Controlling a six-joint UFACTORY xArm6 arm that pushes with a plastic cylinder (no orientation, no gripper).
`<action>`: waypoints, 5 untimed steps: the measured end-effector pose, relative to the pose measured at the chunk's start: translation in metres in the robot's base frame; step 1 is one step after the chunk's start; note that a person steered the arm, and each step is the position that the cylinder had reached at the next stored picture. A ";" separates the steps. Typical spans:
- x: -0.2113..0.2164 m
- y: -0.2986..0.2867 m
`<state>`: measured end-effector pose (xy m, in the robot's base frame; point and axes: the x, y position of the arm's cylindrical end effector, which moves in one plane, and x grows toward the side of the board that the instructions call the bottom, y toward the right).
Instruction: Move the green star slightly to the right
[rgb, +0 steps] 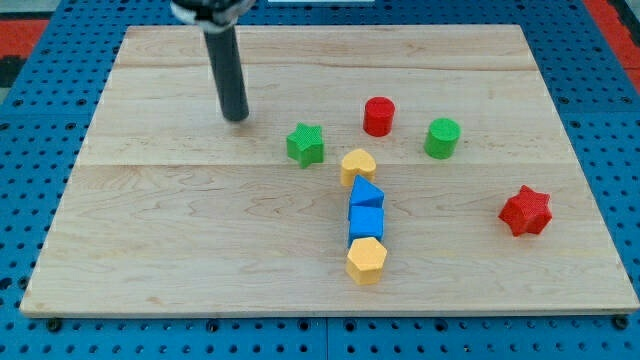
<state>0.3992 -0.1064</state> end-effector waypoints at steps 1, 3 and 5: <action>0.041 0.025; 0.039 0.069; -0.042 0.061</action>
<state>0.3576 -0.0454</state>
